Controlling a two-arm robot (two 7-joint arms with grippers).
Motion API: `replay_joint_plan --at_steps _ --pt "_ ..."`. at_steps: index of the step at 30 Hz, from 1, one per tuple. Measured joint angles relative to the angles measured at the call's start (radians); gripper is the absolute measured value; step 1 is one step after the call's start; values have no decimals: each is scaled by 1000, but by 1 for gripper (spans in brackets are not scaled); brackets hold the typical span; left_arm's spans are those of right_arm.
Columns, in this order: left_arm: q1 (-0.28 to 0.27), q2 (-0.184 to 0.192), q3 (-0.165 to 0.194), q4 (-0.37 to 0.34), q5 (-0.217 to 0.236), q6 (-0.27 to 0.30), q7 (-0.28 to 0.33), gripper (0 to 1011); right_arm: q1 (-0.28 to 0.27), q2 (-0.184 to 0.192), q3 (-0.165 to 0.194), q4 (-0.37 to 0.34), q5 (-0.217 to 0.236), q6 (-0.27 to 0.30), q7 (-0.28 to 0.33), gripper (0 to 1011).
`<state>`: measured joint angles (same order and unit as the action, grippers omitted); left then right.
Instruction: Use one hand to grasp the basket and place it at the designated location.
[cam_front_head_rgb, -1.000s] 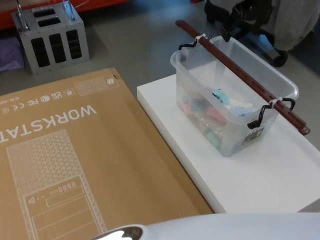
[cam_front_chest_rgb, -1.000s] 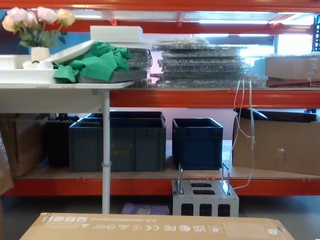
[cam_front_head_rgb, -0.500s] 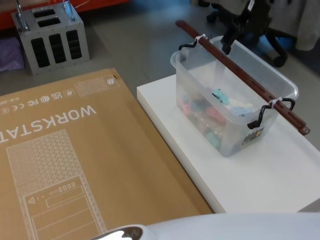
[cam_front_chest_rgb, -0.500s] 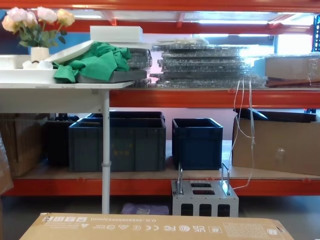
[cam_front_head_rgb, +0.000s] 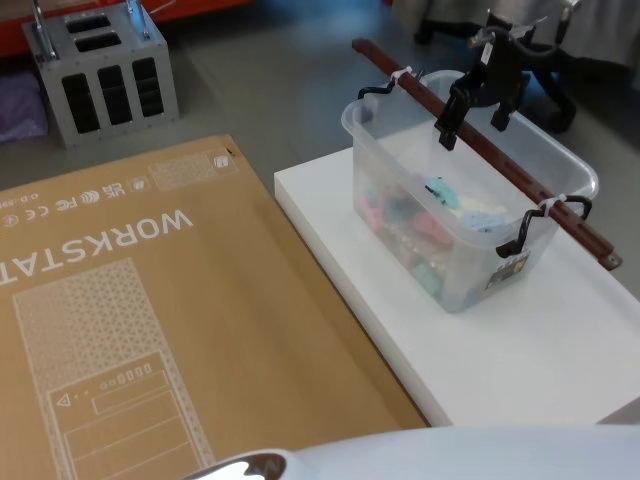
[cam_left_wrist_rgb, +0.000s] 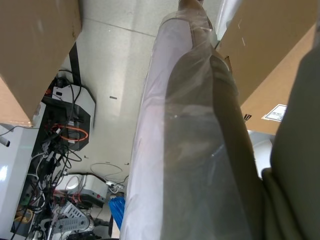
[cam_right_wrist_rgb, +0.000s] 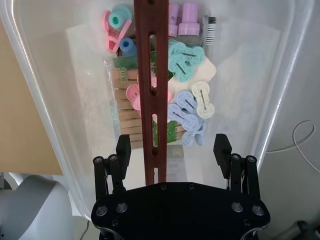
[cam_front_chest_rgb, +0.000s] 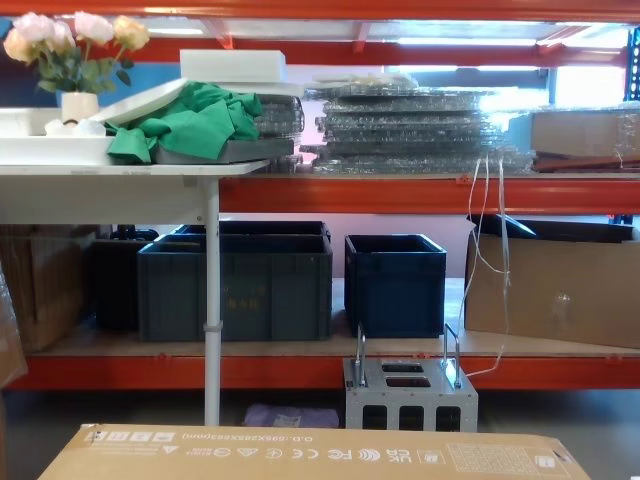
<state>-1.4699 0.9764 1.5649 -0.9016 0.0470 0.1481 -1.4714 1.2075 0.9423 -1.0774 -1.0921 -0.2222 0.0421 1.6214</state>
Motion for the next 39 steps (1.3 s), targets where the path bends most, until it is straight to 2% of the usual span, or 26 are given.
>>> replay_joint_plan --at_steps 9,32,39 --pt "0 0 0 0 0 0 0 0 -10 -14 -21 12 23 -18 0 1001" --pt "0 0 0 0 0 0 0 0 -18 -8 -48 -18 50 -27 -1 1002" --pt "0 0 0 0 0 0 0 0 -16 -29 -64 7 48 -32 -1 1001"
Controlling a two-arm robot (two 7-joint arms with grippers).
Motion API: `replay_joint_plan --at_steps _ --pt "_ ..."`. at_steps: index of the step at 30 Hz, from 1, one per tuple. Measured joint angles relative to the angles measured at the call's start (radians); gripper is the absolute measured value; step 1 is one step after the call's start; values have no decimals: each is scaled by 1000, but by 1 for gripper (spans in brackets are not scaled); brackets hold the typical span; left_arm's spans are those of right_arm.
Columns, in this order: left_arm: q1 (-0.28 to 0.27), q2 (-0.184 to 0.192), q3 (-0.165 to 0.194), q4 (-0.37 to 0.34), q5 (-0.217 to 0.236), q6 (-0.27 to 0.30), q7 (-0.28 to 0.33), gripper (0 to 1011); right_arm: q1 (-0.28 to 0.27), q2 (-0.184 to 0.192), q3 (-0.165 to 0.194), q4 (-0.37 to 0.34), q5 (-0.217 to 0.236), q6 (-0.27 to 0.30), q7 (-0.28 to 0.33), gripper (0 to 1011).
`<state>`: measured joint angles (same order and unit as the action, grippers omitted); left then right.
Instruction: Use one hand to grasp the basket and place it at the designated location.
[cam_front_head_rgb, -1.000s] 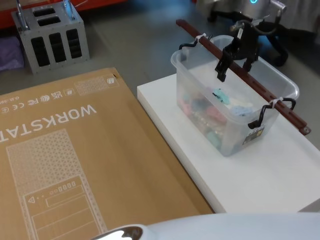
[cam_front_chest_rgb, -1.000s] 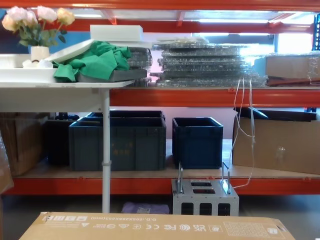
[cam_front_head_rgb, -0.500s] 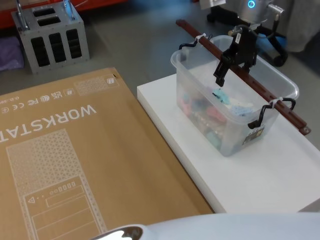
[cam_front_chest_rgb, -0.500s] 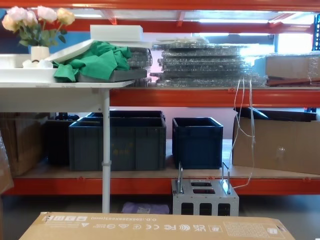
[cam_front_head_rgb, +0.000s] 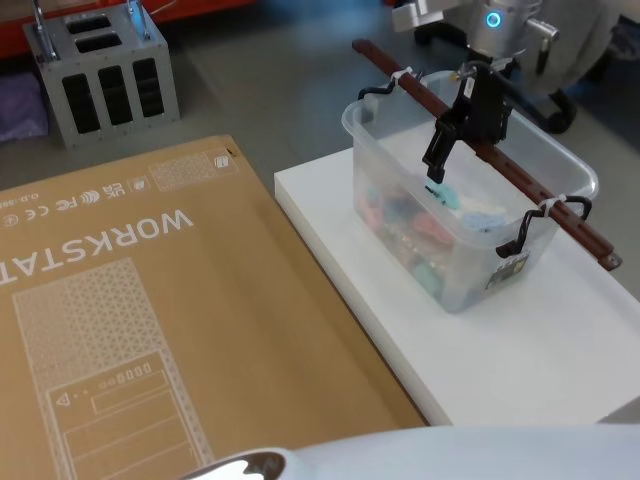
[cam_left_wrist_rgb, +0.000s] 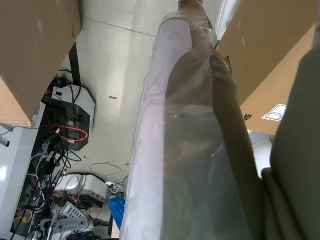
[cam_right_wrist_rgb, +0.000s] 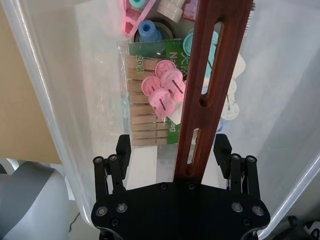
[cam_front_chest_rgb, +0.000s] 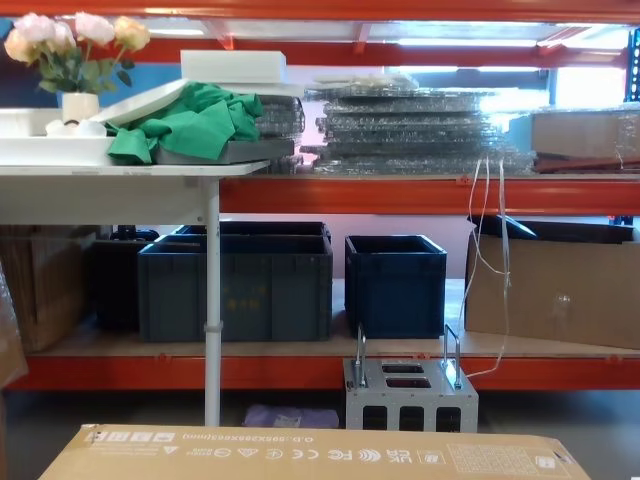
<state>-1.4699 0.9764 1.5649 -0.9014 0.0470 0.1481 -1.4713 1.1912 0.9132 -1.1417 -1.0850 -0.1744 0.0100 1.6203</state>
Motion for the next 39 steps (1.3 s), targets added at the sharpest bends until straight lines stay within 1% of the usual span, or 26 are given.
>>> replay_joint_plan --at_steps 1,4,7,26,29,30,31,37,39 --pt "0 0 0 0 0 0 0 0 1 -3 -2 4 -1 -1 0 1002" --pt "0 0 0 0 0 0 0 0 4 -35 -17 53 -14 -5 0 1002" --pt "0 0 0 0 0 0 0 0 4 -49 -25 77 -17 -6 0 1002" --pt "0 0 0 0 0 0 0 0 10 -69 -48 111 -21 -2 2 999" --pt "0 0 0 0 0 0 0 0 8 -64 -48 106 -19 1 -5 932" --pt "0 0 0 0 0 0 0 0 8 -64 -48 106 -19 1 -5 932" --pt "0 0 0 0 0 0 0 0 7 -59 -46 103 -18 2 -8 885" --pt "0 0 0 0 0 0 0 0 5 -43 -39 98 -14 3 -14 744" --pt "0 0 0 0 0 0 0 0 5 -39 -36 97 -12 3 -14 646"
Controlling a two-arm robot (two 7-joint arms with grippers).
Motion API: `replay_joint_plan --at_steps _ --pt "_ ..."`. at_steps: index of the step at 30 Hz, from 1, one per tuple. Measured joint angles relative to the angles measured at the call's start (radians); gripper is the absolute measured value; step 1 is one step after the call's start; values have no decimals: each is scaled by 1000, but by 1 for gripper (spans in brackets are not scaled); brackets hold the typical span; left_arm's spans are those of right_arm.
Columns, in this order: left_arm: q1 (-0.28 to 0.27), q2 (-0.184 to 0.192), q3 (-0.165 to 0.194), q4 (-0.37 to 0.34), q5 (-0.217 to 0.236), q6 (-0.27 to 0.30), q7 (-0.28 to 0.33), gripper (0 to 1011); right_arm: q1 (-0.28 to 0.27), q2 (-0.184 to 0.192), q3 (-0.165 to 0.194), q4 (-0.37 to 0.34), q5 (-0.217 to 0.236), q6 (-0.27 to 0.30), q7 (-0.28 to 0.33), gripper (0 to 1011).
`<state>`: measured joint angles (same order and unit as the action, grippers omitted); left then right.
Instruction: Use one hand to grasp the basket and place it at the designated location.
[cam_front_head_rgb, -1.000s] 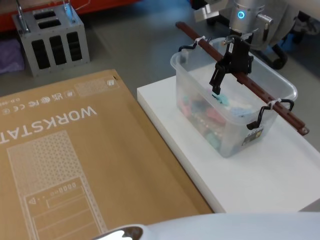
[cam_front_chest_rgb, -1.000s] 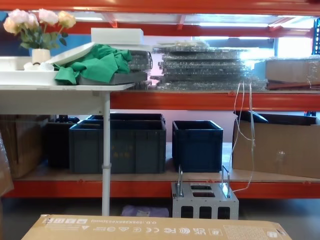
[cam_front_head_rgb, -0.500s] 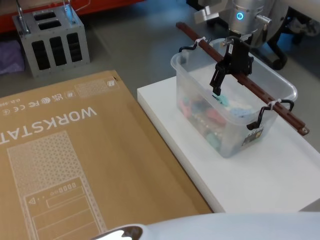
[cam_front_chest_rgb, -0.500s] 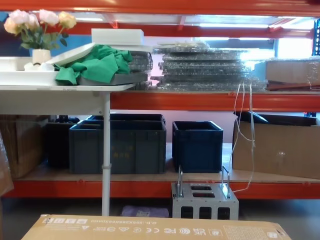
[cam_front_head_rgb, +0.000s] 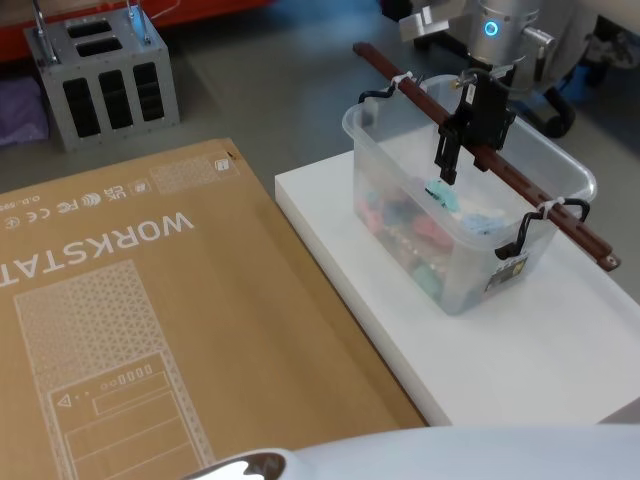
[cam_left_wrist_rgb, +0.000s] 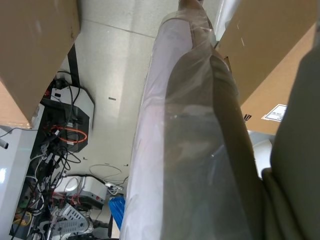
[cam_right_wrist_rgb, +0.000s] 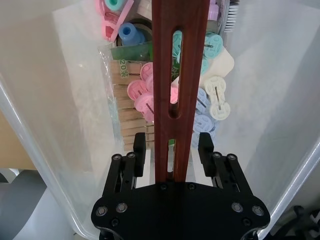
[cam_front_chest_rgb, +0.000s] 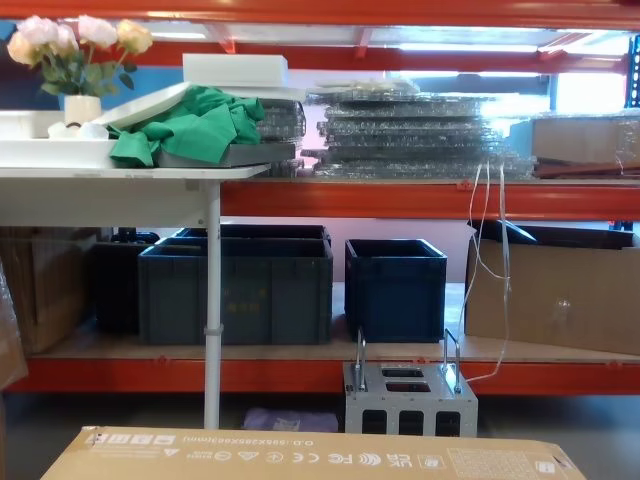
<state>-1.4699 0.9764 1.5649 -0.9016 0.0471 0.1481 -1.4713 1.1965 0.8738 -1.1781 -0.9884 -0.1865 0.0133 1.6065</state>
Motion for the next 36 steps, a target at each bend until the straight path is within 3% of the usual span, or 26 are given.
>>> replay_joint_plan --at_steps 18,36 --pt "0 0 0 0 0 0 0 0 0 24 18 -31 10 3 -5 116" --pt "0 0 0 0 0 0 0 0 -4 34 27 -44 11 2 -7 1"
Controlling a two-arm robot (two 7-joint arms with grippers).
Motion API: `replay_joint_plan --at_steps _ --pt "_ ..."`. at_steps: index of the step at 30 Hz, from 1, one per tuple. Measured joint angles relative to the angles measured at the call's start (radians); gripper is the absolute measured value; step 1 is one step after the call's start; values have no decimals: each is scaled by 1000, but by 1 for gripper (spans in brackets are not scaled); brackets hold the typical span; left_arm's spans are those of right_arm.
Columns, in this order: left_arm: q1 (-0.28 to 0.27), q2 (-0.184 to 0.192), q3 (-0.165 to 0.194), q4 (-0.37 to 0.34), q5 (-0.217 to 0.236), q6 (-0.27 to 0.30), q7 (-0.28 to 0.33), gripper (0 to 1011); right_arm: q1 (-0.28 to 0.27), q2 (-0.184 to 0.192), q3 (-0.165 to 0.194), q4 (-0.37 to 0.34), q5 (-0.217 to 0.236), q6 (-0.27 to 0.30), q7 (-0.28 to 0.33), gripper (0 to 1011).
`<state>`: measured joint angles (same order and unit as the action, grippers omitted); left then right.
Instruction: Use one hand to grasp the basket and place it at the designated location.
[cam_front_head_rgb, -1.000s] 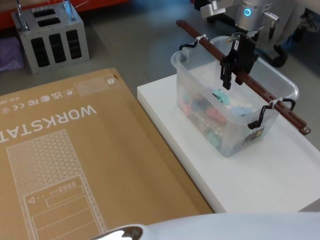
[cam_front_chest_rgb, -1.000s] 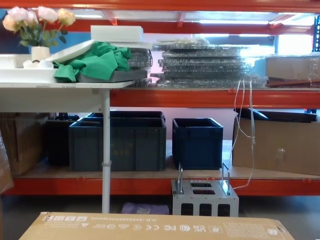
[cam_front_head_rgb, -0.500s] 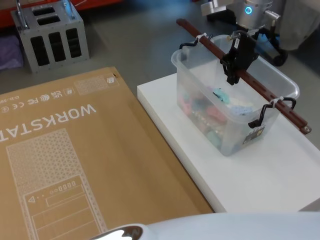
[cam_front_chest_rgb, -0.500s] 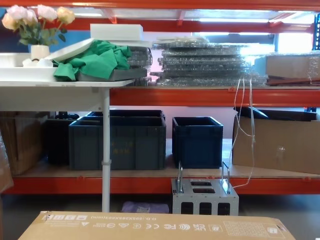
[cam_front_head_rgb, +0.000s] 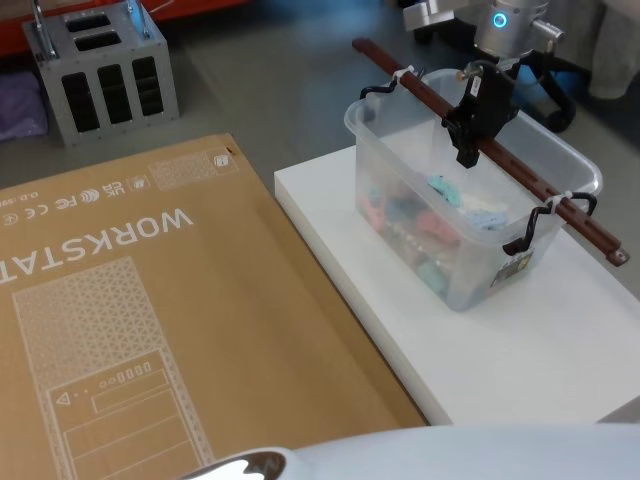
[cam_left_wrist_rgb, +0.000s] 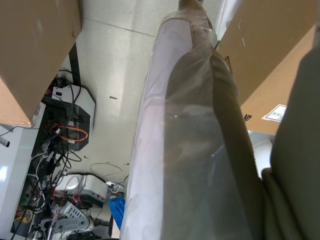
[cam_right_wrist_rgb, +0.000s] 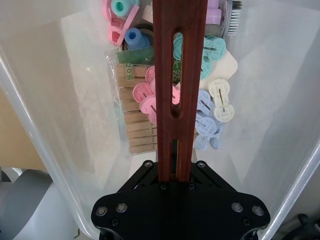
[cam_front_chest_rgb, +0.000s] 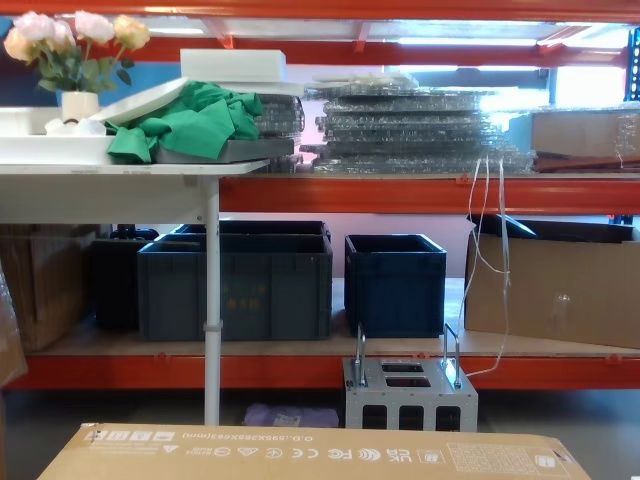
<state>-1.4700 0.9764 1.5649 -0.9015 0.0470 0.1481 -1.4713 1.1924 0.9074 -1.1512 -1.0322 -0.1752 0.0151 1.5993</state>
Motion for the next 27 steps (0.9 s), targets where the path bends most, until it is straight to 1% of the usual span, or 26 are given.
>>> replay_joint_plan --at_steps 12,23,27 --pt "0 0 0 0 0 0 0 0 5 35 20 -64 -1 10 -2 0" --pt "0 0 0 0 0 0 0 0 36 67 54 -132 13 16 7 0" --pt "0 0 0 0 0 0 0 0 45 72 61 -145 17 16 11 0"
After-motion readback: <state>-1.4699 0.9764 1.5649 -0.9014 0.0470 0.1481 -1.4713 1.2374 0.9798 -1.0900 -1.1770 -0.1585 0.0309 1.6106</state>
